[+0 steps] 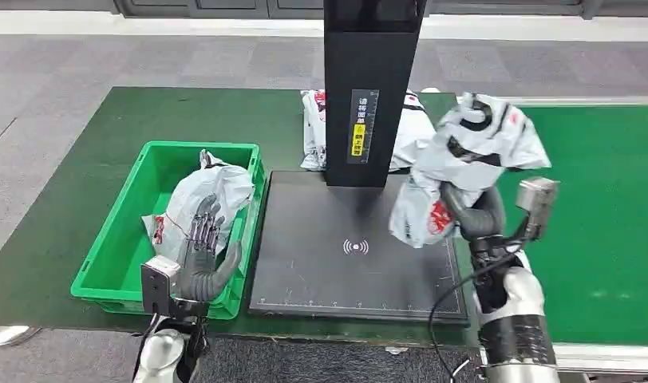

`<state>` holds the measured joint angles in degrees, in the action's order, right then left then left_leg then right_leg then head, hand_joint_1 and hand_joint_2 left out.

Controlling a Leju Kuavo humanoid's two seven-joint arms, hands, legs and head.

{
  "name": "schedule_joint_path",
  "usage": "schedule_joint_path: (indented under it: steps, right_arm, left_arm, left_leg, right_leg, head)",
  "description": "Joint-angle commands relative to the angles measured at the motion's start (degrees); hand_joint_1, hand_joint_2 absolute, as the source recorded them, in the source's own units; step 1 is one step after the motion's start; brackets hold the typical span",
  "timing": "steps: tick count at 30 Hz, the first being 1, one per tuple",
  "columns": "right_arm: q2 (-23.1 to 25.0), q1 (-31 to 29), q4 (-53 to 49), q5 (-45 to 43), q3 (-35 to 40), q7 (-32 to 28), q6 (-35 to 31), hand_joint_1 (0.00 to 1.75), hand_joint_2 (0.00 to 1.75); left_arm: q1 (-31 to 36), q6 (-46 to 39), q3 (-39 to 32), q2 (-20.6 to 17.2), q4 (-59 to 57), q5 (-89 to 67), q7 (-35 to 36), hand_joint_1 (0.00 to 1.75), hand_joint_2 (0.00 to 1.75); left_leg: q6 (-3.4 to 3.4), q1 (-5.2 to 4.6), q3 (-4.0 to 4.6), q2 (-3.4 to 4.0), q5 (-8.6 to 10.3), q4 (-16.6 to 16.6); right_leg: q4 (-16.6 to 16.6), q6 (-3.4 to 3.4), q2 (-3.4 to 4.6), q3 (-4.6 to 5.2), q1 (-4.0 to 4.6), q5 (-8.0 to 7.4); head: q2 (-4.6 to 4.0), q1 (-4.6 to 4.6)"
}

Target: Moved the parcel from conveyor to table for the left to box.

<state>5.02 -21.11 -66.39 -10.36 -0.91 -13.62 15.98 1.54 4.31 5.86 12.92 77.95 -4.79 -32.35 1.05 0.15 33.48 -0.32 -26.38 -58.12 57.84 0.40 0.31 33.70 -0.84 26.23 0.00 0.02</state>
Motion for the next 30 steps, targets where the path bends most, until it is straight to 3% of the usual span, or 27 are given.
schedule_joint_path:
  steps: [1, 2, 10, 14, 16, 23, 24, 30]
  right_arm:
    - [6.6, -12.8, 27.0, -2.2, 20.5, -0.1, -2.4, 0.00, 1.75]
    - [6.6, -12.8, 27.0, -2.2, 20.5, -0.1, -2.4, 0.00, 0.00]
    - [9.4, -15.1, 29.2, -3.9, 26.0, -1.1, -1.4, 0.00, 0.00]
    - [10.2, -15.7, 29.0, -5.7, 27.6, -1.2, -1.0, 0.00, 0.00]
    - [10.8, -15.5, 28.8, -6.2, 28.3, -1.1, -1.4, 0.00, 0.00]
    - [10.9, -15.4, 28.5, -6.6, 28.7, -1.2, -1.9, 0.00, 0.00]
    - [10.9, -15.1, 28.0, -7.7, 28.9, -1.7, -1.8, 0.00, 0.00]
    - [9.9, -14.0, 24.1, -10.1, 30.1, -2.9, -3.6, 0.00, 0.00]
  left_arm:
    - [3.9, -3.8, 5.2, 0.2, -9.9, 0.6, -0.5, 0.00, 1.75]
    - [3.9, -3.8, 5.2, 0.2, -9.9, 0.6, -0.5, 0.00, 1.75]
    - [4.8, -1.7, 5.9, 2.6, -16.4, 7.2, 1.9, 0.00, 1.75]
    - [7.1, 8.5, 7.9, 5.2, -23.0, 16.9, 6.0, 0.00, 1.75]
    - [8.3, 9.7, 9.6, 6.6, -25.7, 19.0, 6.2, 0.00, 1.75]
    - [9.4, 12.7, 10.4, 7.0, -27.4, 23.6, 7.4, 0.00, 1.75]
    - [10.6, 17.8, 12.3, 7.1, -29.2, 31.0, 11.8, 0.00, 1.75]
    - [14.5, 17.3, 17.4, 7.1, -33.5, 39.3, 11.1, 0.00, 1.75]
  left_leg:
    - [0.01, 0.07, -0.19, 0.41, 0.06, 0.1]
    - [0.07, 0.04, -0.18, 0.34, 0.06, 0.1]
    - [0.06, 0.01, -0.08, 0.12, 0.05, 0.1]
    - [0.06, -0.01, -0.08, -0.04, 0.09, 0.1]
    - [0.06, 0.00, 0.01, -0.15, 0.11, 0.0]
    - [0.06, 0.04, 0.03, -0.16, 0.10, 0.0]
    - [0.07, 0.03, 0.03, -0.13, 0.09, 0.0]
    - [0.06, 0.04, 0.15, -0.24, 0.12, -0.1]
  right_leg:
    - [-0.2, -0.06, 0.35, -0.08, 0.08, -0.20]
    - [-0.1, -0.07, 0.31, -0.07, 0.05, -0.15]
    - [-0.1, -0.06, 0.11, -0.05, 0.01, -0.07]
    - [-0.1, -0.06, -0.04, -0.08, -0.01, -0.07]
    - [-0.1, -0.05, -0.14, -0.04, 0.01, -0.06]
    - [-0.1, -0.08, -0.20, 0.01, 0.05, -0.06]
    - [-0.1, -0.08, -0.16, 0.03, 0.04, -0.06]
    - [0.0, -0.08, -0.25, 0.12, 0.05, -0.06]
  head:
    - [0.00, -0.02]
    - [0.00, -0.02]
    - [-0.02, 0.00]
    - [0.00, 0.00]
    - [0.00, 0.00]
    - [0.00, 0.00]
    - [0.00, 0.00]
    - [0.00, 0.00]
